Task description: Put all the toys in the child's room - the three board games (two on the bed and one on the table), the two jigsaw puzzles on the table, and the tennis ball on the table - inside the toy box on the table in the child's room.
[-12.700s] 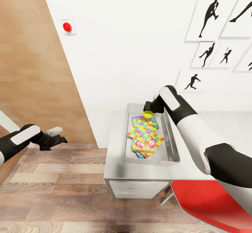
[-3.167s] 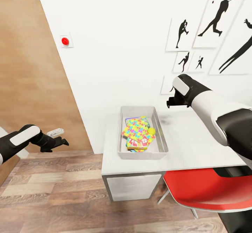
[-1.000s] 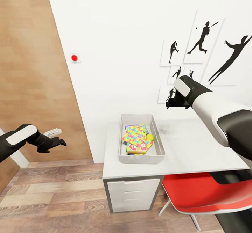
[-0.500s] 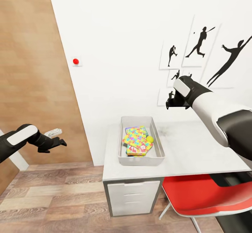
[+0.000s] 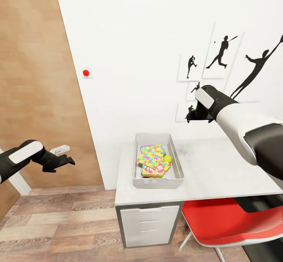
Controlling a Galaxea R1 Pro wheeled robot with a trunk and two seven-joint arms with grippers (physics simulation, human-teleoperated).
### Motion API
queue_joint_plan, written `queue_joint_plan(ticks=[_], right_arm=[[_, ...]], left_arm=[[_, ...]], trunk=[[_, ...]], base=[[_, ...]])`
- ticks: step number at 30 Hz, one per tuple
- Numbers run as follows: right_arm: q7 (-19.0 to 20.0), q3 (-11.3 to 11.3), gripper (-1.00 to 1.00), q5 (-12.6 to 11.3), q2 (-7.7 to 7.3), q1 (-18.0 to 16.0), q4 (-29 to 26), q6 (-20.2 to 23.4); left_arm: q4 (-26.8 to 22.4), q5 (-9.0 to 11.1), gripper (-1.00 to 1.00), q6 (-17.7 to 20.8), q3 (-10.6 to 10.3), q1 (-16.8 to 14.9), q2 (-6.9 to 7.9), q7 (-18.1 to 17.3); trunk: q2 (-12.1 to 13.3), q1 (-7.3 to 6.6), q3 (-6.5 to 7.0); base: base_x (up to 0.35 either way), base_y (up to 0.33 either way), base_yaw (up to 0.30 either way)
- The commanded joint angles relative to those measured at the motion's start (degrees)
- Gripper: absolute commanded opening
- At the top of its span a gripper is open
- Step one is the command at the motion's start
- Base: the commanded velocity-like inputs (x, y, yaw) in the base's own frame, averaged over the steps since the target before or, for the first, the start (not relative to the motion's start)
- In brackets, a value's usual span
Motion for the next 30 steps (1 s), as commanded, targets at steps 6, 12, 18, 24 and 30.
queue_joint_plan(ticks=[6, 12, 18, 24, 30], right_arm=[[-0.4, 0.3, 1.0, -0.7, -0.07, -0.1, -0.1, 0.2], [-0.4, 0.3, 1.0, -0.7, 0.0, 0.0, -0.1, 0.2], [-0.4, 0.3, 1.0, -0.7, -0.06, 0.0, -0.1, 0.2], [-0.4, 0.2, 1.0, -0.8, -0.07, 0.0, 0.2, 0.2], [-0.4, 0.2, 1.0, -1.0, -0.05, 0.0, 2.7, 0.2]], left_arm=[[0.0, 0.7, 1.0, 0.0, -0.2, -0.1, 0.07, 0.4], [0.0, 0.7, 1.0, 0.0, 0.0, -0.1, 0.18, 0.3], [0.0, 0.7, 1.0, 0.0, 0.0, -0.1, 0.47, 0.3], [0.0, 0.7, 1.0, 0.0, -0.1, -0.1, 0.5, 0.3], [0.0, 0.7, 1.0, 0.0, -0.1, -0.1, 0.53, 0.3]], trunk=[[-0.1, 0.04, 0.42], [-0.1, 0.04, 0.98], [-0.1, 0.04, 1.53], [-0.1, 0.04, 2.09], [-0.1, 0.04, 2.65]], base=[[-0.008, 0.001, -0.071], [-0.101, 0.022, -0.076], [-0.12, 0.027, -0.077], [-0.147, 0.035, -0.077], [-0.136, 0.004, -0.077]])
